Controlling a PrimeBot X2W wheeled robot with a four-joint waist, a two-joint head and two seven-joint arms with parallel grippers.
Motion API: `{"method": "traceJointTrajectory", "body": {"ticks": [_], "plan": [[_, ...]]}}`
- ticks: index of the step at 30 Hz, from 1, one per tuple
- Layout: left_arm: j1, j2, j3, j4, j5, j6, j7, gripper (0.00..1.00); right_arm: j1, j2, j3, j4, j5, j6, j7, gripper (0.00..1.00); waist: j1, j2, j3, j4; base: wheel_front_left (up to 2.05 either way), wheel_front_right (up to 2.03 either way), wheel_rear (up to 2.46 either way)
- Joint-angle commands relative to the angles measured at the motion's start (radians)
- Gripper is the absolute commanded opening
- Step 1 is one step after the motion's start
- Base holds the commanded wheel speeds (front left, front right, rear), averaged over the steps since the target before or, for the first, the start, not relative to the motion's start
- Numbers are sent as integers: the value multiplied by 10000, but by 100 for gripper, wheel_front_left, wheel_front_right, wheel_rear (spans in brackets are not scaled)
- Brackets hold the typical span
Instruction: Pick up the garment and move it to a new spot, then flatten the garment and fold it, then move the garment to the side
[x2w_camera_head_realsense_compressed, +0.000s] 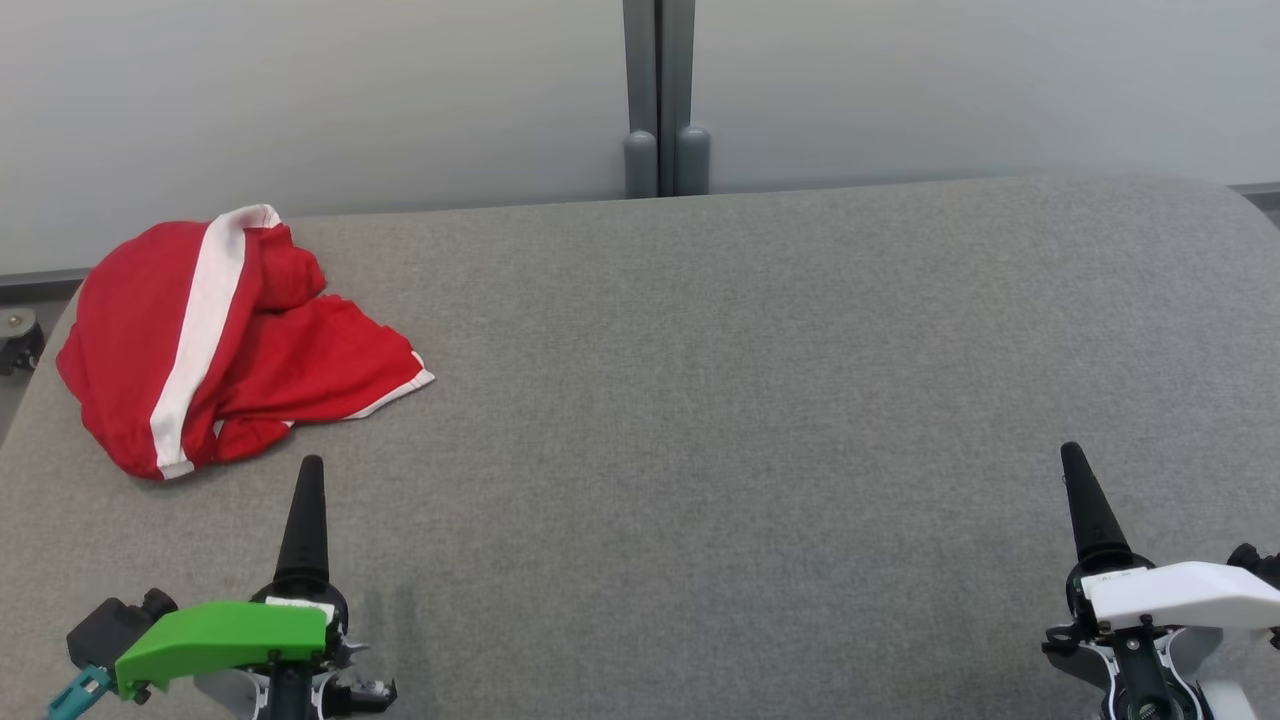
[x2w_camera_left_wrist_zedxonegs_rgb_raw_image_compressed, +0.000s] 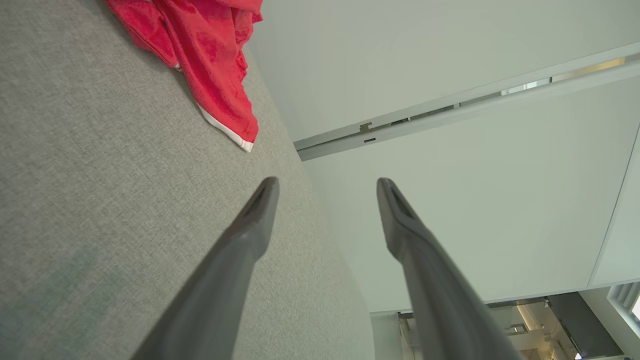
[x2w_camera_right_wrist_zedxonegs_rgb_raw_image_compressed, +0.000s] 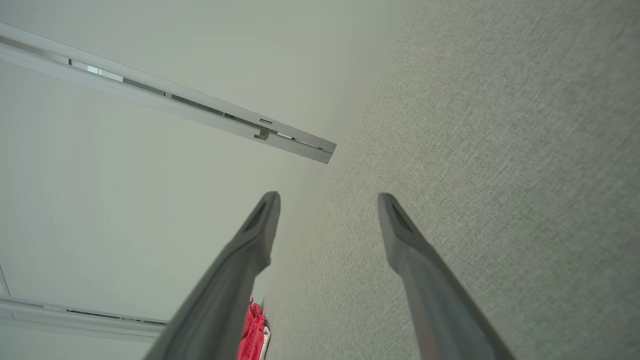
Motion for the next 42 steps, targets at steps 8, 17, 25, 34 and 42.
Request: {"method": "traceJointTrajectory", "body": {"ticks": [8,17,25,34,42], "plan": [[-249,72,-209,-455,1969,-48,-350,100,-76,-95,-159,-606,-1764,2,-360,100,0,0,10,46,0,0,0],[-164,83,-492,-502,3756,13,-645,100,62,-108,-18,-933,-3775,3,-657,100,0,0,29,91,0,0,0],[-34,91,-601,-330,4993,12,-887,100,158,-119,169,-916,-5083,3,-901,100,0,0,43,105,0,0,0],[136,100,-672,70,6108,-62,-1129,100,277,-130,395,-799,-6547,4,-1147,100,0,0,40,111,0,0,0],[252,108,-802,390,6882,-112,-1341,100,347,-140,479,-635,-7576,4,-1370,100,0,0,24,137,0,0,0]]}}
